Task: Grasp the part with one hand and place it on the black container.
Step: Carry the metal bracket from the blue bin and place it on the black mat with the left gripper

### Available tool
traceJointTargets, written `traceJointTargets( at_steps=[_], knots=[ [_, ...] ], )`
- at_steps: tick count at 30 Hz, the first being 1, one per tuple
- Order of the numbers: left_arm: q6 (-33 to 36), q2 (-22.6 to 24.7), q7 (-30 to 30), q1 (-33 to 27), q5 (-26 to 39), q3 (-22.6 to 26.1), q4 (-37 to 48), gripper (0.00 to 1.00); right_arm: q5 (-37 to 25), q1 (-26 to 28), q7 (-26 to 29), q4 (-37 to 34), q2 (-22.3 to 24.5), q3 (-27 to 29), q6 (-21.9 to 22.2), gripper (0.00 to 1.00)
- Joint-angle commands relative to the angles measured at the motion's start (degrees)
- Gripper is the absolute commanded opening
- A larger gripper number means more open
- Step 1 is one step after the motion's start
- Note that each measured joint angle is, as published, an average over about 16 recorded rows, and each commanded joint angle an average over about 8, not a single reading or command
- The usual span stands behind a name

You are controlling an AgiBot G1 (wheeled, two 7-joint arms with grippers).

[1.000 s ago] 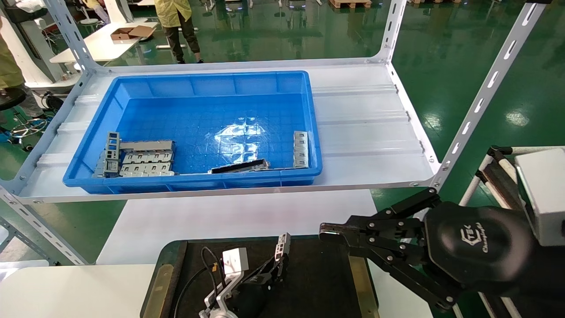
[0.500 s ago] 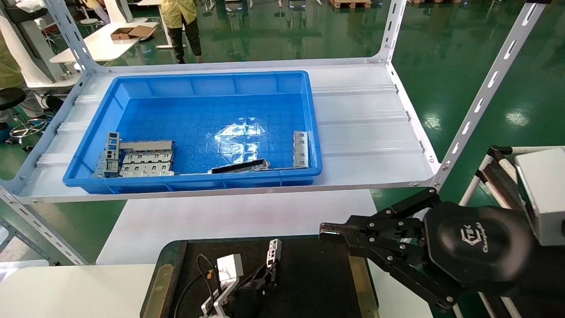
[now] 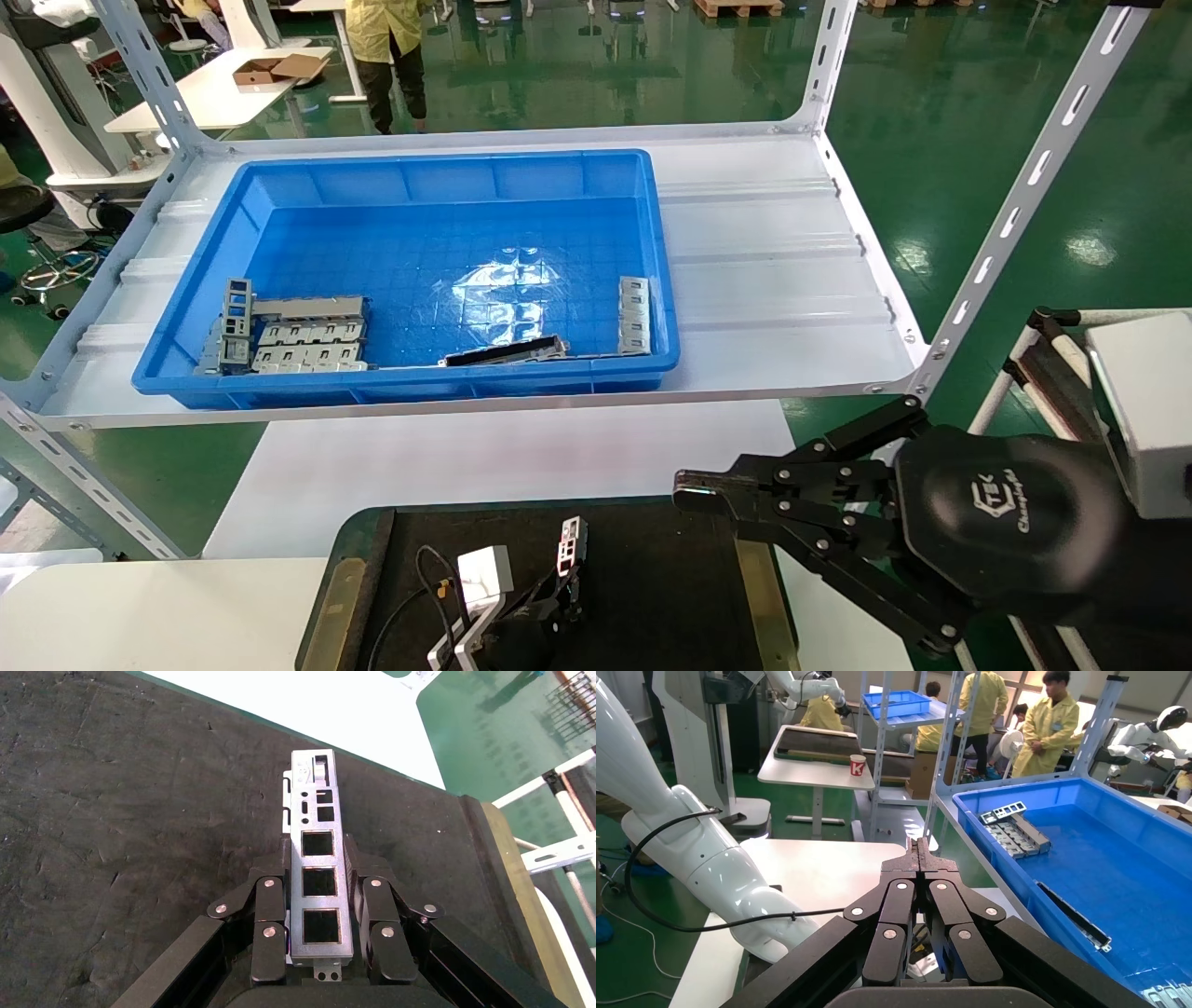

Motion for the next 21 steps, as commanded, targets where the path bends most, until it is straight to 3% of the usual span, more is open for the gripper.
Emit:
traceJointTargets(
  at_steps=[1,3,5,11,13,14,21],
  knots=[
    [-0.92,-0.07,0.99,-0.25,-1.9,1.07,-0.18,0.0,0.0,0.0,0.0,0.0,0.0,0.0,0.0,0.0],
    [-2.03,-0.18,2.3,-0.64,-4.19,2.23,-0.58,0.01,0.0,0.0,0.0,0.0,0.0,0.0,0.0,0.0],
    [-3.15,-0.3,3.63,-1.05,-6.45,3.34,-1.07,0.11,0.0,0.0,0.0,0.0,0.0,0.0,0.0,0.07],
    [-6.58,-0.75,7.82,-2.48,-13.45,6.61,-3.13,0.85,0.01,0.0,0.0,0.0,0.0,-0.01,0.0,0.78],
    [-7.66,-0.91,9.12,-2.98,-15.66,7.57,-3.95,1.0,0.01,0.0,0.0,0.0,0.0,-0.01,0.0,0.96],
    [-8.17,-0.99,9.73,-3.22,-16.69,8.01,-4.38,1.0,0.01,0.0,0.0,0.0,0.0,-0.01,0.0,1.0],
    [-11.12,-1.61,13.22,-4.66,-22.22,10.41,-7.33,1.0,0.01,0.0,-0.01,0.0,0.01,-0.01,0.01,1.0]
  ],
)
